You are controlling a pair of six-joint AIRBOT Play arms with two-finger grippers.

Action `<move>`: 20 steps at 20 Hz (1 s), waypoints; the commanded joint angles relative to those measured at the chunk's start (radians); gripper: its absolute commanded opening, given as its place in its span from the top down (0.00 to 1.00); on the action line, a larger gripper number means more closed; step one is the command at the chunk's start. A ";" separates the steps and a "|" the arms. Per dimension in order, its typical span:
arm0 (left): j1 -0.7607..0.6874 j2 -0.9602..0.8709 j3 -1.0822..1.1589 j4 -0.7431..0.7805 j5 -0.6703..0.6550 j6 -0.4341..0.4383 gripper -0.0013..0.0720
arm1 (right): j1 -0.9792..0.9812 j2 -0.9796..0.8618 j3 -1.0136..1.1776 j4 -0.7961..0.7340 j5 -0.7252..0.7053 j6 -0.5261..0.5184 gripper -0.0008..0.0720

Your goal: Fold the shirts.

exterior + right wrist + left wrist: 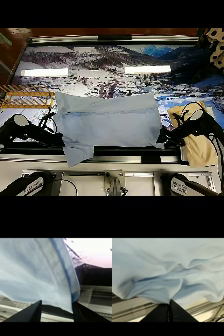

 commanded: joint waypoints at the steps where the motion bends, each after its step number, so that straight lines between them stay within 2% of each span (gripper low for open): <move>1: 0.000 0.001 0.001 0.001 0.002 0.000 0.93 | 0.000 -0.008 0.000 0.015 0.020 -0.014 0.31; 6: 0.000 0.001 0.001 0.001 0.000 0.000 0.93 | -0.002 -0.007 0.008 -0.032 0.050 -0.032 0.30; 8: 0.000 0.001 0.001 0.001 0.001 0.000 0.93 | -0.002 -0.007 0.049 -0.063 0.117 -0.056 0.18; 11: 0.000 0.001 0.001 0.001 -0.002 0.000 0.93 | -0.002 -0.008 0.093 -0.144 0.144 -0.032 0.18; 19: 0.000 0.001 0.001 0.000 -0.011 0.000 0.93 | 0.000 -0.045 -0.021 0.008 -0.073 -0.012 0.18; 20: 0.000 0.001 0.001 0.000 -0.010 0.001 0.93 | 0.000 -0.047 -0.025 0.007 -0.090 -0.009 0.24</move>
